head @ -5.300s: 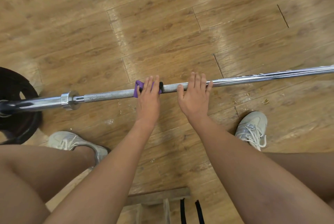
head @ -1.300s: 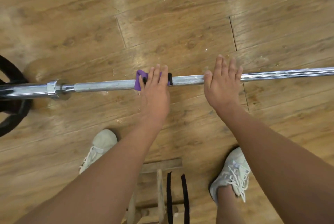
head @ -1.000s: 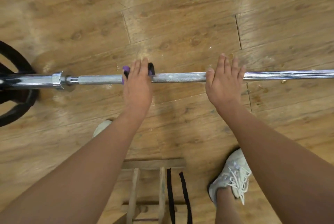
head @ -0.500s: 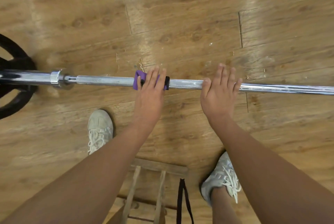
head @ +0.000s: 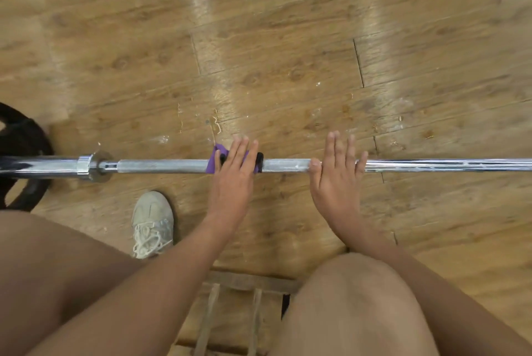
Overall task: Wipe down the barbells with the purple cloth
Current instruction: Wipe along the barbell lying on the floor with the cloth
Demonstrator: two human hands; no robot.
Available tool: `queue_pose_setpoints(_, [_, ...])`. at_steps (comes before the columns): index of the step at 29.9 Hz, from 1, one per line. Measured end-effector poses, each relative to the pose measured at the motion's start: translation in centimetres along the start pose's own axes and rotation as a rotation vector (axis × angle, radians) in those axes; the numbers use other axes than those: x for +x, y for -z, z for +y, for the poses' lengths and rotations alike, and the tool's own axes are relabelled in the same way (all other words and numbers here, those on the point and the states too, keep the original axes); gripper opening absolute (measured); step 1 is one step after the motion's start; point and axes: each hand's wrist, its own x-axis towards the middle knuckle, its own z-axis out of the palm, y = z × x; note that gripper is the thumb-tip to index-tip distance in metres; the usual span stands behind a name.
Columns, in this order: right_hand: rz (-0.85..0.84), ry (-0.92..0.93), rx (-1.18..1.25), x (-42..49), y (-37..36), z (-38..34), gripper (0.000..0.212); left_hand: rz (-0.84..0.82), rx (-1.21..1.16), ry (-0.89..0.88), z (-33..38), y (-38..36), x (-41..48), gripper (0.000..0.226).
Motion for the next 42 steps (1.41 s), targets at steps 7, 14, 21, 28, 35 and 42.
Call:
queue_pose_setpoints(7, [0.056, 0.144, -0.02, 0.6, -0.9, 1.8, 0.069, 0.106, -0.066, 0.056, 1.3, -1.1, -1.1, 0.066])
queue_pose_setpoints(14, [-0.119, 0.207, -0.032, 1.1, 1.4, 2.2, 0.083, -0.01, -0.002, -0.037, 1.4, -0.5, -2.2, 0.07])
queue_pose_setpoints(21, [-0.048, 0.211, -0.012, 1.7, 1.2, 1.8, 0.072, 0.043, 0.007, -0.019, 0.4, -0.3, -0.3, 0.061])
queue_pose_setpoints(28, [0.002, 0.221, 0.001, 2.1, 0.7, 2.0, 0.065, 0.096, -0.07, 0.047, 1.9, -0.8, 0.4, 0.067])
queue_pose_setpoints(35, [0.084, 0.229, 0.008, 3.1, 0.4, 2.0, 0.059, 0.164, -0.065, 0.048, 1.9, -1.3, 1.6, 0.066])
queue_pose_setpoints(42, [0.106, 0.229, 0.005, 4.3, 0.1, 2.2, 0.058, 0.245, -0.042, 0.06, 2.0, -1.8, 2.8, 0.067])
